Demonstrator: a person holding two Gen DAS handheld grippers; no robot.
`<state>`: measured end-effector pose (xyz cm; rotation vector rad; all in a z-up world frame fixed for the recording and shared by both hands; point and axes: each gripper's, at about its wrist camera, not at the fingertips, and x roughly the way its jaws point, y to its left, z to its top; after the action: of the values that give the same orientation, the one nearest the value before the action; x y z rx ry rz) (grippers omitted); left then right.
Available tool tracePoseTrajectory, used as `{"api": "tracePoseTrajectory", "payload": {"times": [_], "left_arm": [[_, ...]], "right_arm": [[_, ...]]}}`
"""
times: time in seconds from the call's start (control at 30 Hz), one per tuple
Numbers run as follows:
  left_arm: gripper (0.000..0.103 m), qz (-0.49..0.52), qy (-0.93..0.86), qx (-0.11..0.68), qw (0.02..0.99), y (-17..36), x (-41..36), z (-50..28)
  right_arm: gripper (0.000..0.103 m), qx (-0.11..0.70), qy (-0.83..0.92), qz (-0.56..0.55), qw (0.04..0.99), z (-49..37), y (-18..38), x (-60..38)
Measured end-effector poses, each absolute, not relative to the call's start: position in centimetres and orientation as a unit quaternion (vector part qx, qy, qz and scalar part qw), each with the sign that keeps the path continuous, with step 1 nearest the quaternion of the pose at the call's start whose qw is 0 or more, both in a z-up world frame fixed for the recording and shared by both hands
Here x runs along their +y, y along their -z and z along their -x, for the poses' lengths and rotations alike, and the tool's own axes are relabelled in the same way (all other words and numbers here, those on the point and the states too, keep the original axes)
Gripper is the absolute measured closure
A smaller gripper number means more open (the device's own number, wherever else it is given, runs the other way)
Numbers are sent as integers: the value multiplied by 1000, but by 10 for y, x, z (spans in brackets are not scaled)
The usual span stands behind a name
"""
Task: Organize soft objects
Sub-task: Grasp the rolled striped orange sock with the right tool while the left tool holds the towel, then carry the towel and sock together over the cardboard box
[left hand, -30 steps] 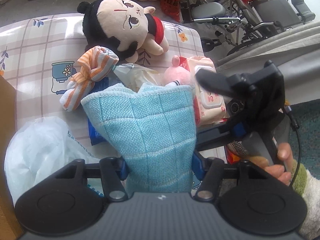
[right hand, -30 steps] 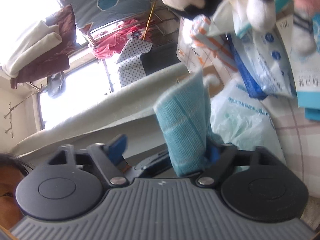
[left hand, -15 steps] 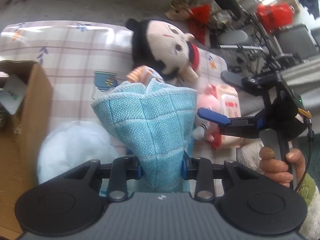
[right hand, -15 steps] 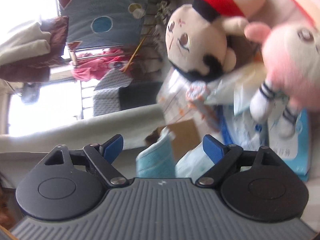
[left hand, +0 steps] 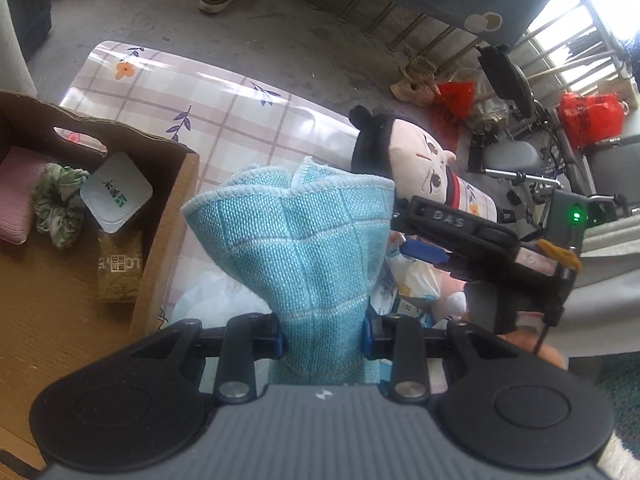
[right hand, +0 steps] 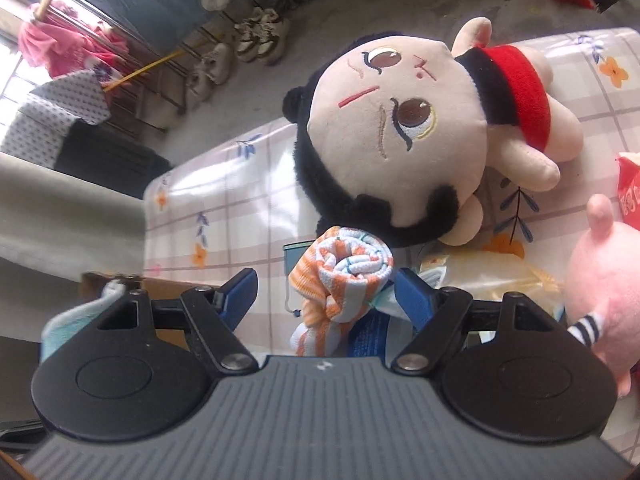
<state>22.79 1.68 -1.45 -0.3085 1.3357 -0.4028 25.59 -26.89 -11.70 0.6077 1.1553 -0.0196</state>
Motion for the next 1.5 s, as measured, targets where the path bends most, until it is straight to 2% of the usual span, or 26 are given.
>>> {"api": "tracePoseTrajectory", "payload": {"times": [0.27,0.43,0.7,1.17,1.5], "left_arm": [[70,139,174,615,757,19,23,-233],[69,133,168,618,756,21,25,-234],[69,121,158,620,759,25,27,-232],[69,103,145,620,764,21,23,-222],[70,103,135,599,783,-5,20,-208]], "right_arm": [[29,560,39,-231,795,-276,133,-240],[46,576,40,-197,792,-280,145,-227],[57,565,30,-206,798,-272,146,-227],[60,528,17,-232,817,-242,104,-245],[60,490,8,-277,827,-220,62,-272]]}}
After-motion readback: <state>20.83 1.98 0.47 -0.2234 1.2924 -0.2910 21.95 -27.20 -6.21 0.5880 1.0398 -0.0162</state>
